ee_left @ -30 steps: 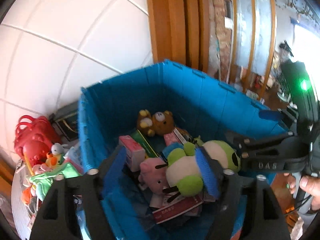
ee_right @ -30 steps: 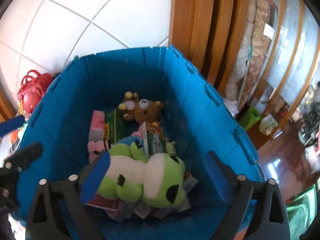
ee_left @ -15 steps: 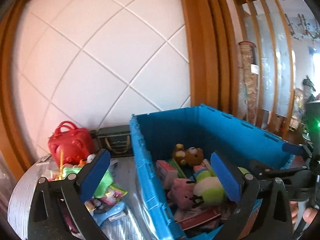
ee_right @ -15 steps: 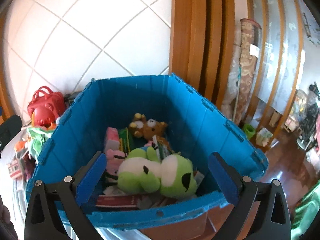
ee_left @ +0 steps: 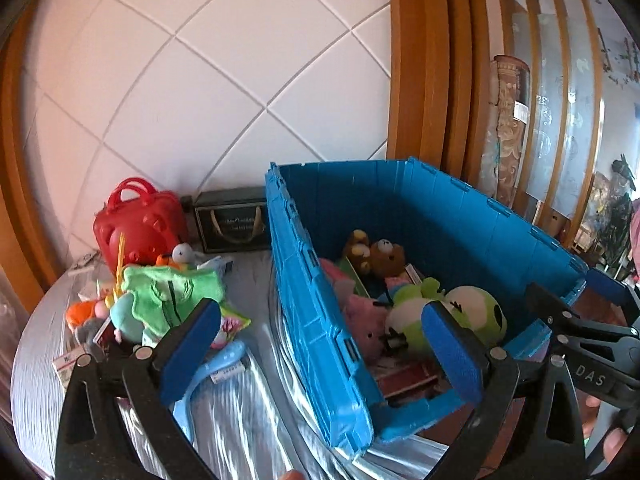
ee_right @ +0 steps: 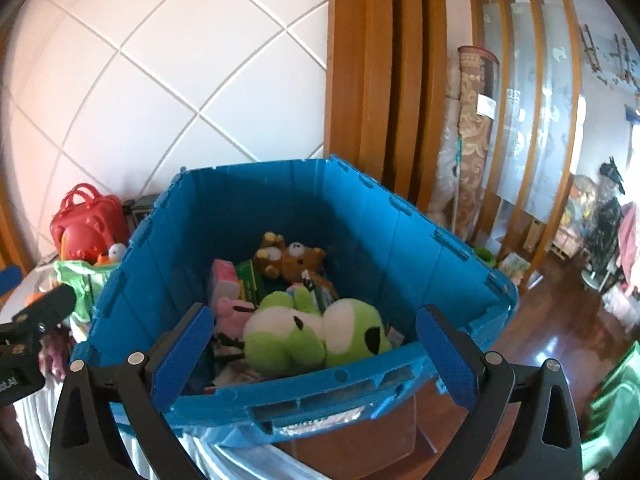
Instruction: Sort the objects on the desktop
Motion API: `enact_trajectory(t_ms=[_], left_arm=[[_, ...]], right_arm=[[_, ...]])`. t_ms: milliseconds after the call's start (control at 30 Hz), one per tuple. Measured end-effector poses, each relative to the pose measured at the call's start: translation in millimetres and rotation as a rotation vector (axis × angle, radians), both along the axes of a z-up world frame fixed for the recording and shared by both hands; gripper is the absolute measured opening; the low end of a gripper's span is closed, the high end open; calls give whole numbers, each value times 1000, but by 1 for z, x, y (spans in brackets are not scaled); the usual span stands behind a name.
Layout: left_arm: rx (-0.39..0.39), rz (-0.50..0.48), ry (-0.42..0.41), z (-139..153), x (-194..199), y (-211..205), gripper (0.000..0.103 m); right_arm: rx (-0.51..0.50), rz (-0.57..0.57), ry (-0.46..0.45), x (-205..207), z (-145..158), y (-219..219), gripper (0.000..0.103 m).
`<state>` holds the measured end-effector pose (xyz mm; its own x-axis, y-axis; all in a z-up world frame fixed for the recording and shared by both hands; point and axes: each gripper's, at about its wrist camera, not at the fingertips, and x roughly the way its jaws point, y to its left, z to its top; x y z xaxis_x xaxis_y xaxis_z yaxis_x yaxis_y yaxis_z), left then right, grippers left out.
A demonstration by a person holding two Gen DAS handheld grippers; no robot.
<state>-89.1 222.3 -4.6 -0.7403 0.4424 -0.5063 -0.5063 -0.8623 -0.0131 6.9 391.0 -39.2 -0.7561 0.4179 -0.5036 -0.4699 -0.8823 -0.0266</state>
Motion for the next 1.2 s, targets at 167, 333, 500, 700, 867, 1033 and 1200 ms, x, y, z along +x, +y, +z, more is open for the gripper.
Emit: enact_trajectory(t_ms=[167,333,500,700,867,1033,1200], left_arm=[[2,-1,10,3,9,-7,102],[9,6,28,5,15,-8,102],[16,2,26,4,17,-9,102],[16,4,27,4,18,-10,102],[11,2,23,4,17,-9,102],[8,7,27,4,19,-7,102],[-4,15,39,4,21,-5,102]], right_arm=[[4,27,10,9,5,-9,103],[20,32,26,15,11,-14,103],[18,35,22,16,10,-14,103],[13,35,13,17,8,-12,103],[11,36,9,17,7,-10,103],[6,36,8,17,6,-9,103],[9,37,-5,14,3,-8,103]])
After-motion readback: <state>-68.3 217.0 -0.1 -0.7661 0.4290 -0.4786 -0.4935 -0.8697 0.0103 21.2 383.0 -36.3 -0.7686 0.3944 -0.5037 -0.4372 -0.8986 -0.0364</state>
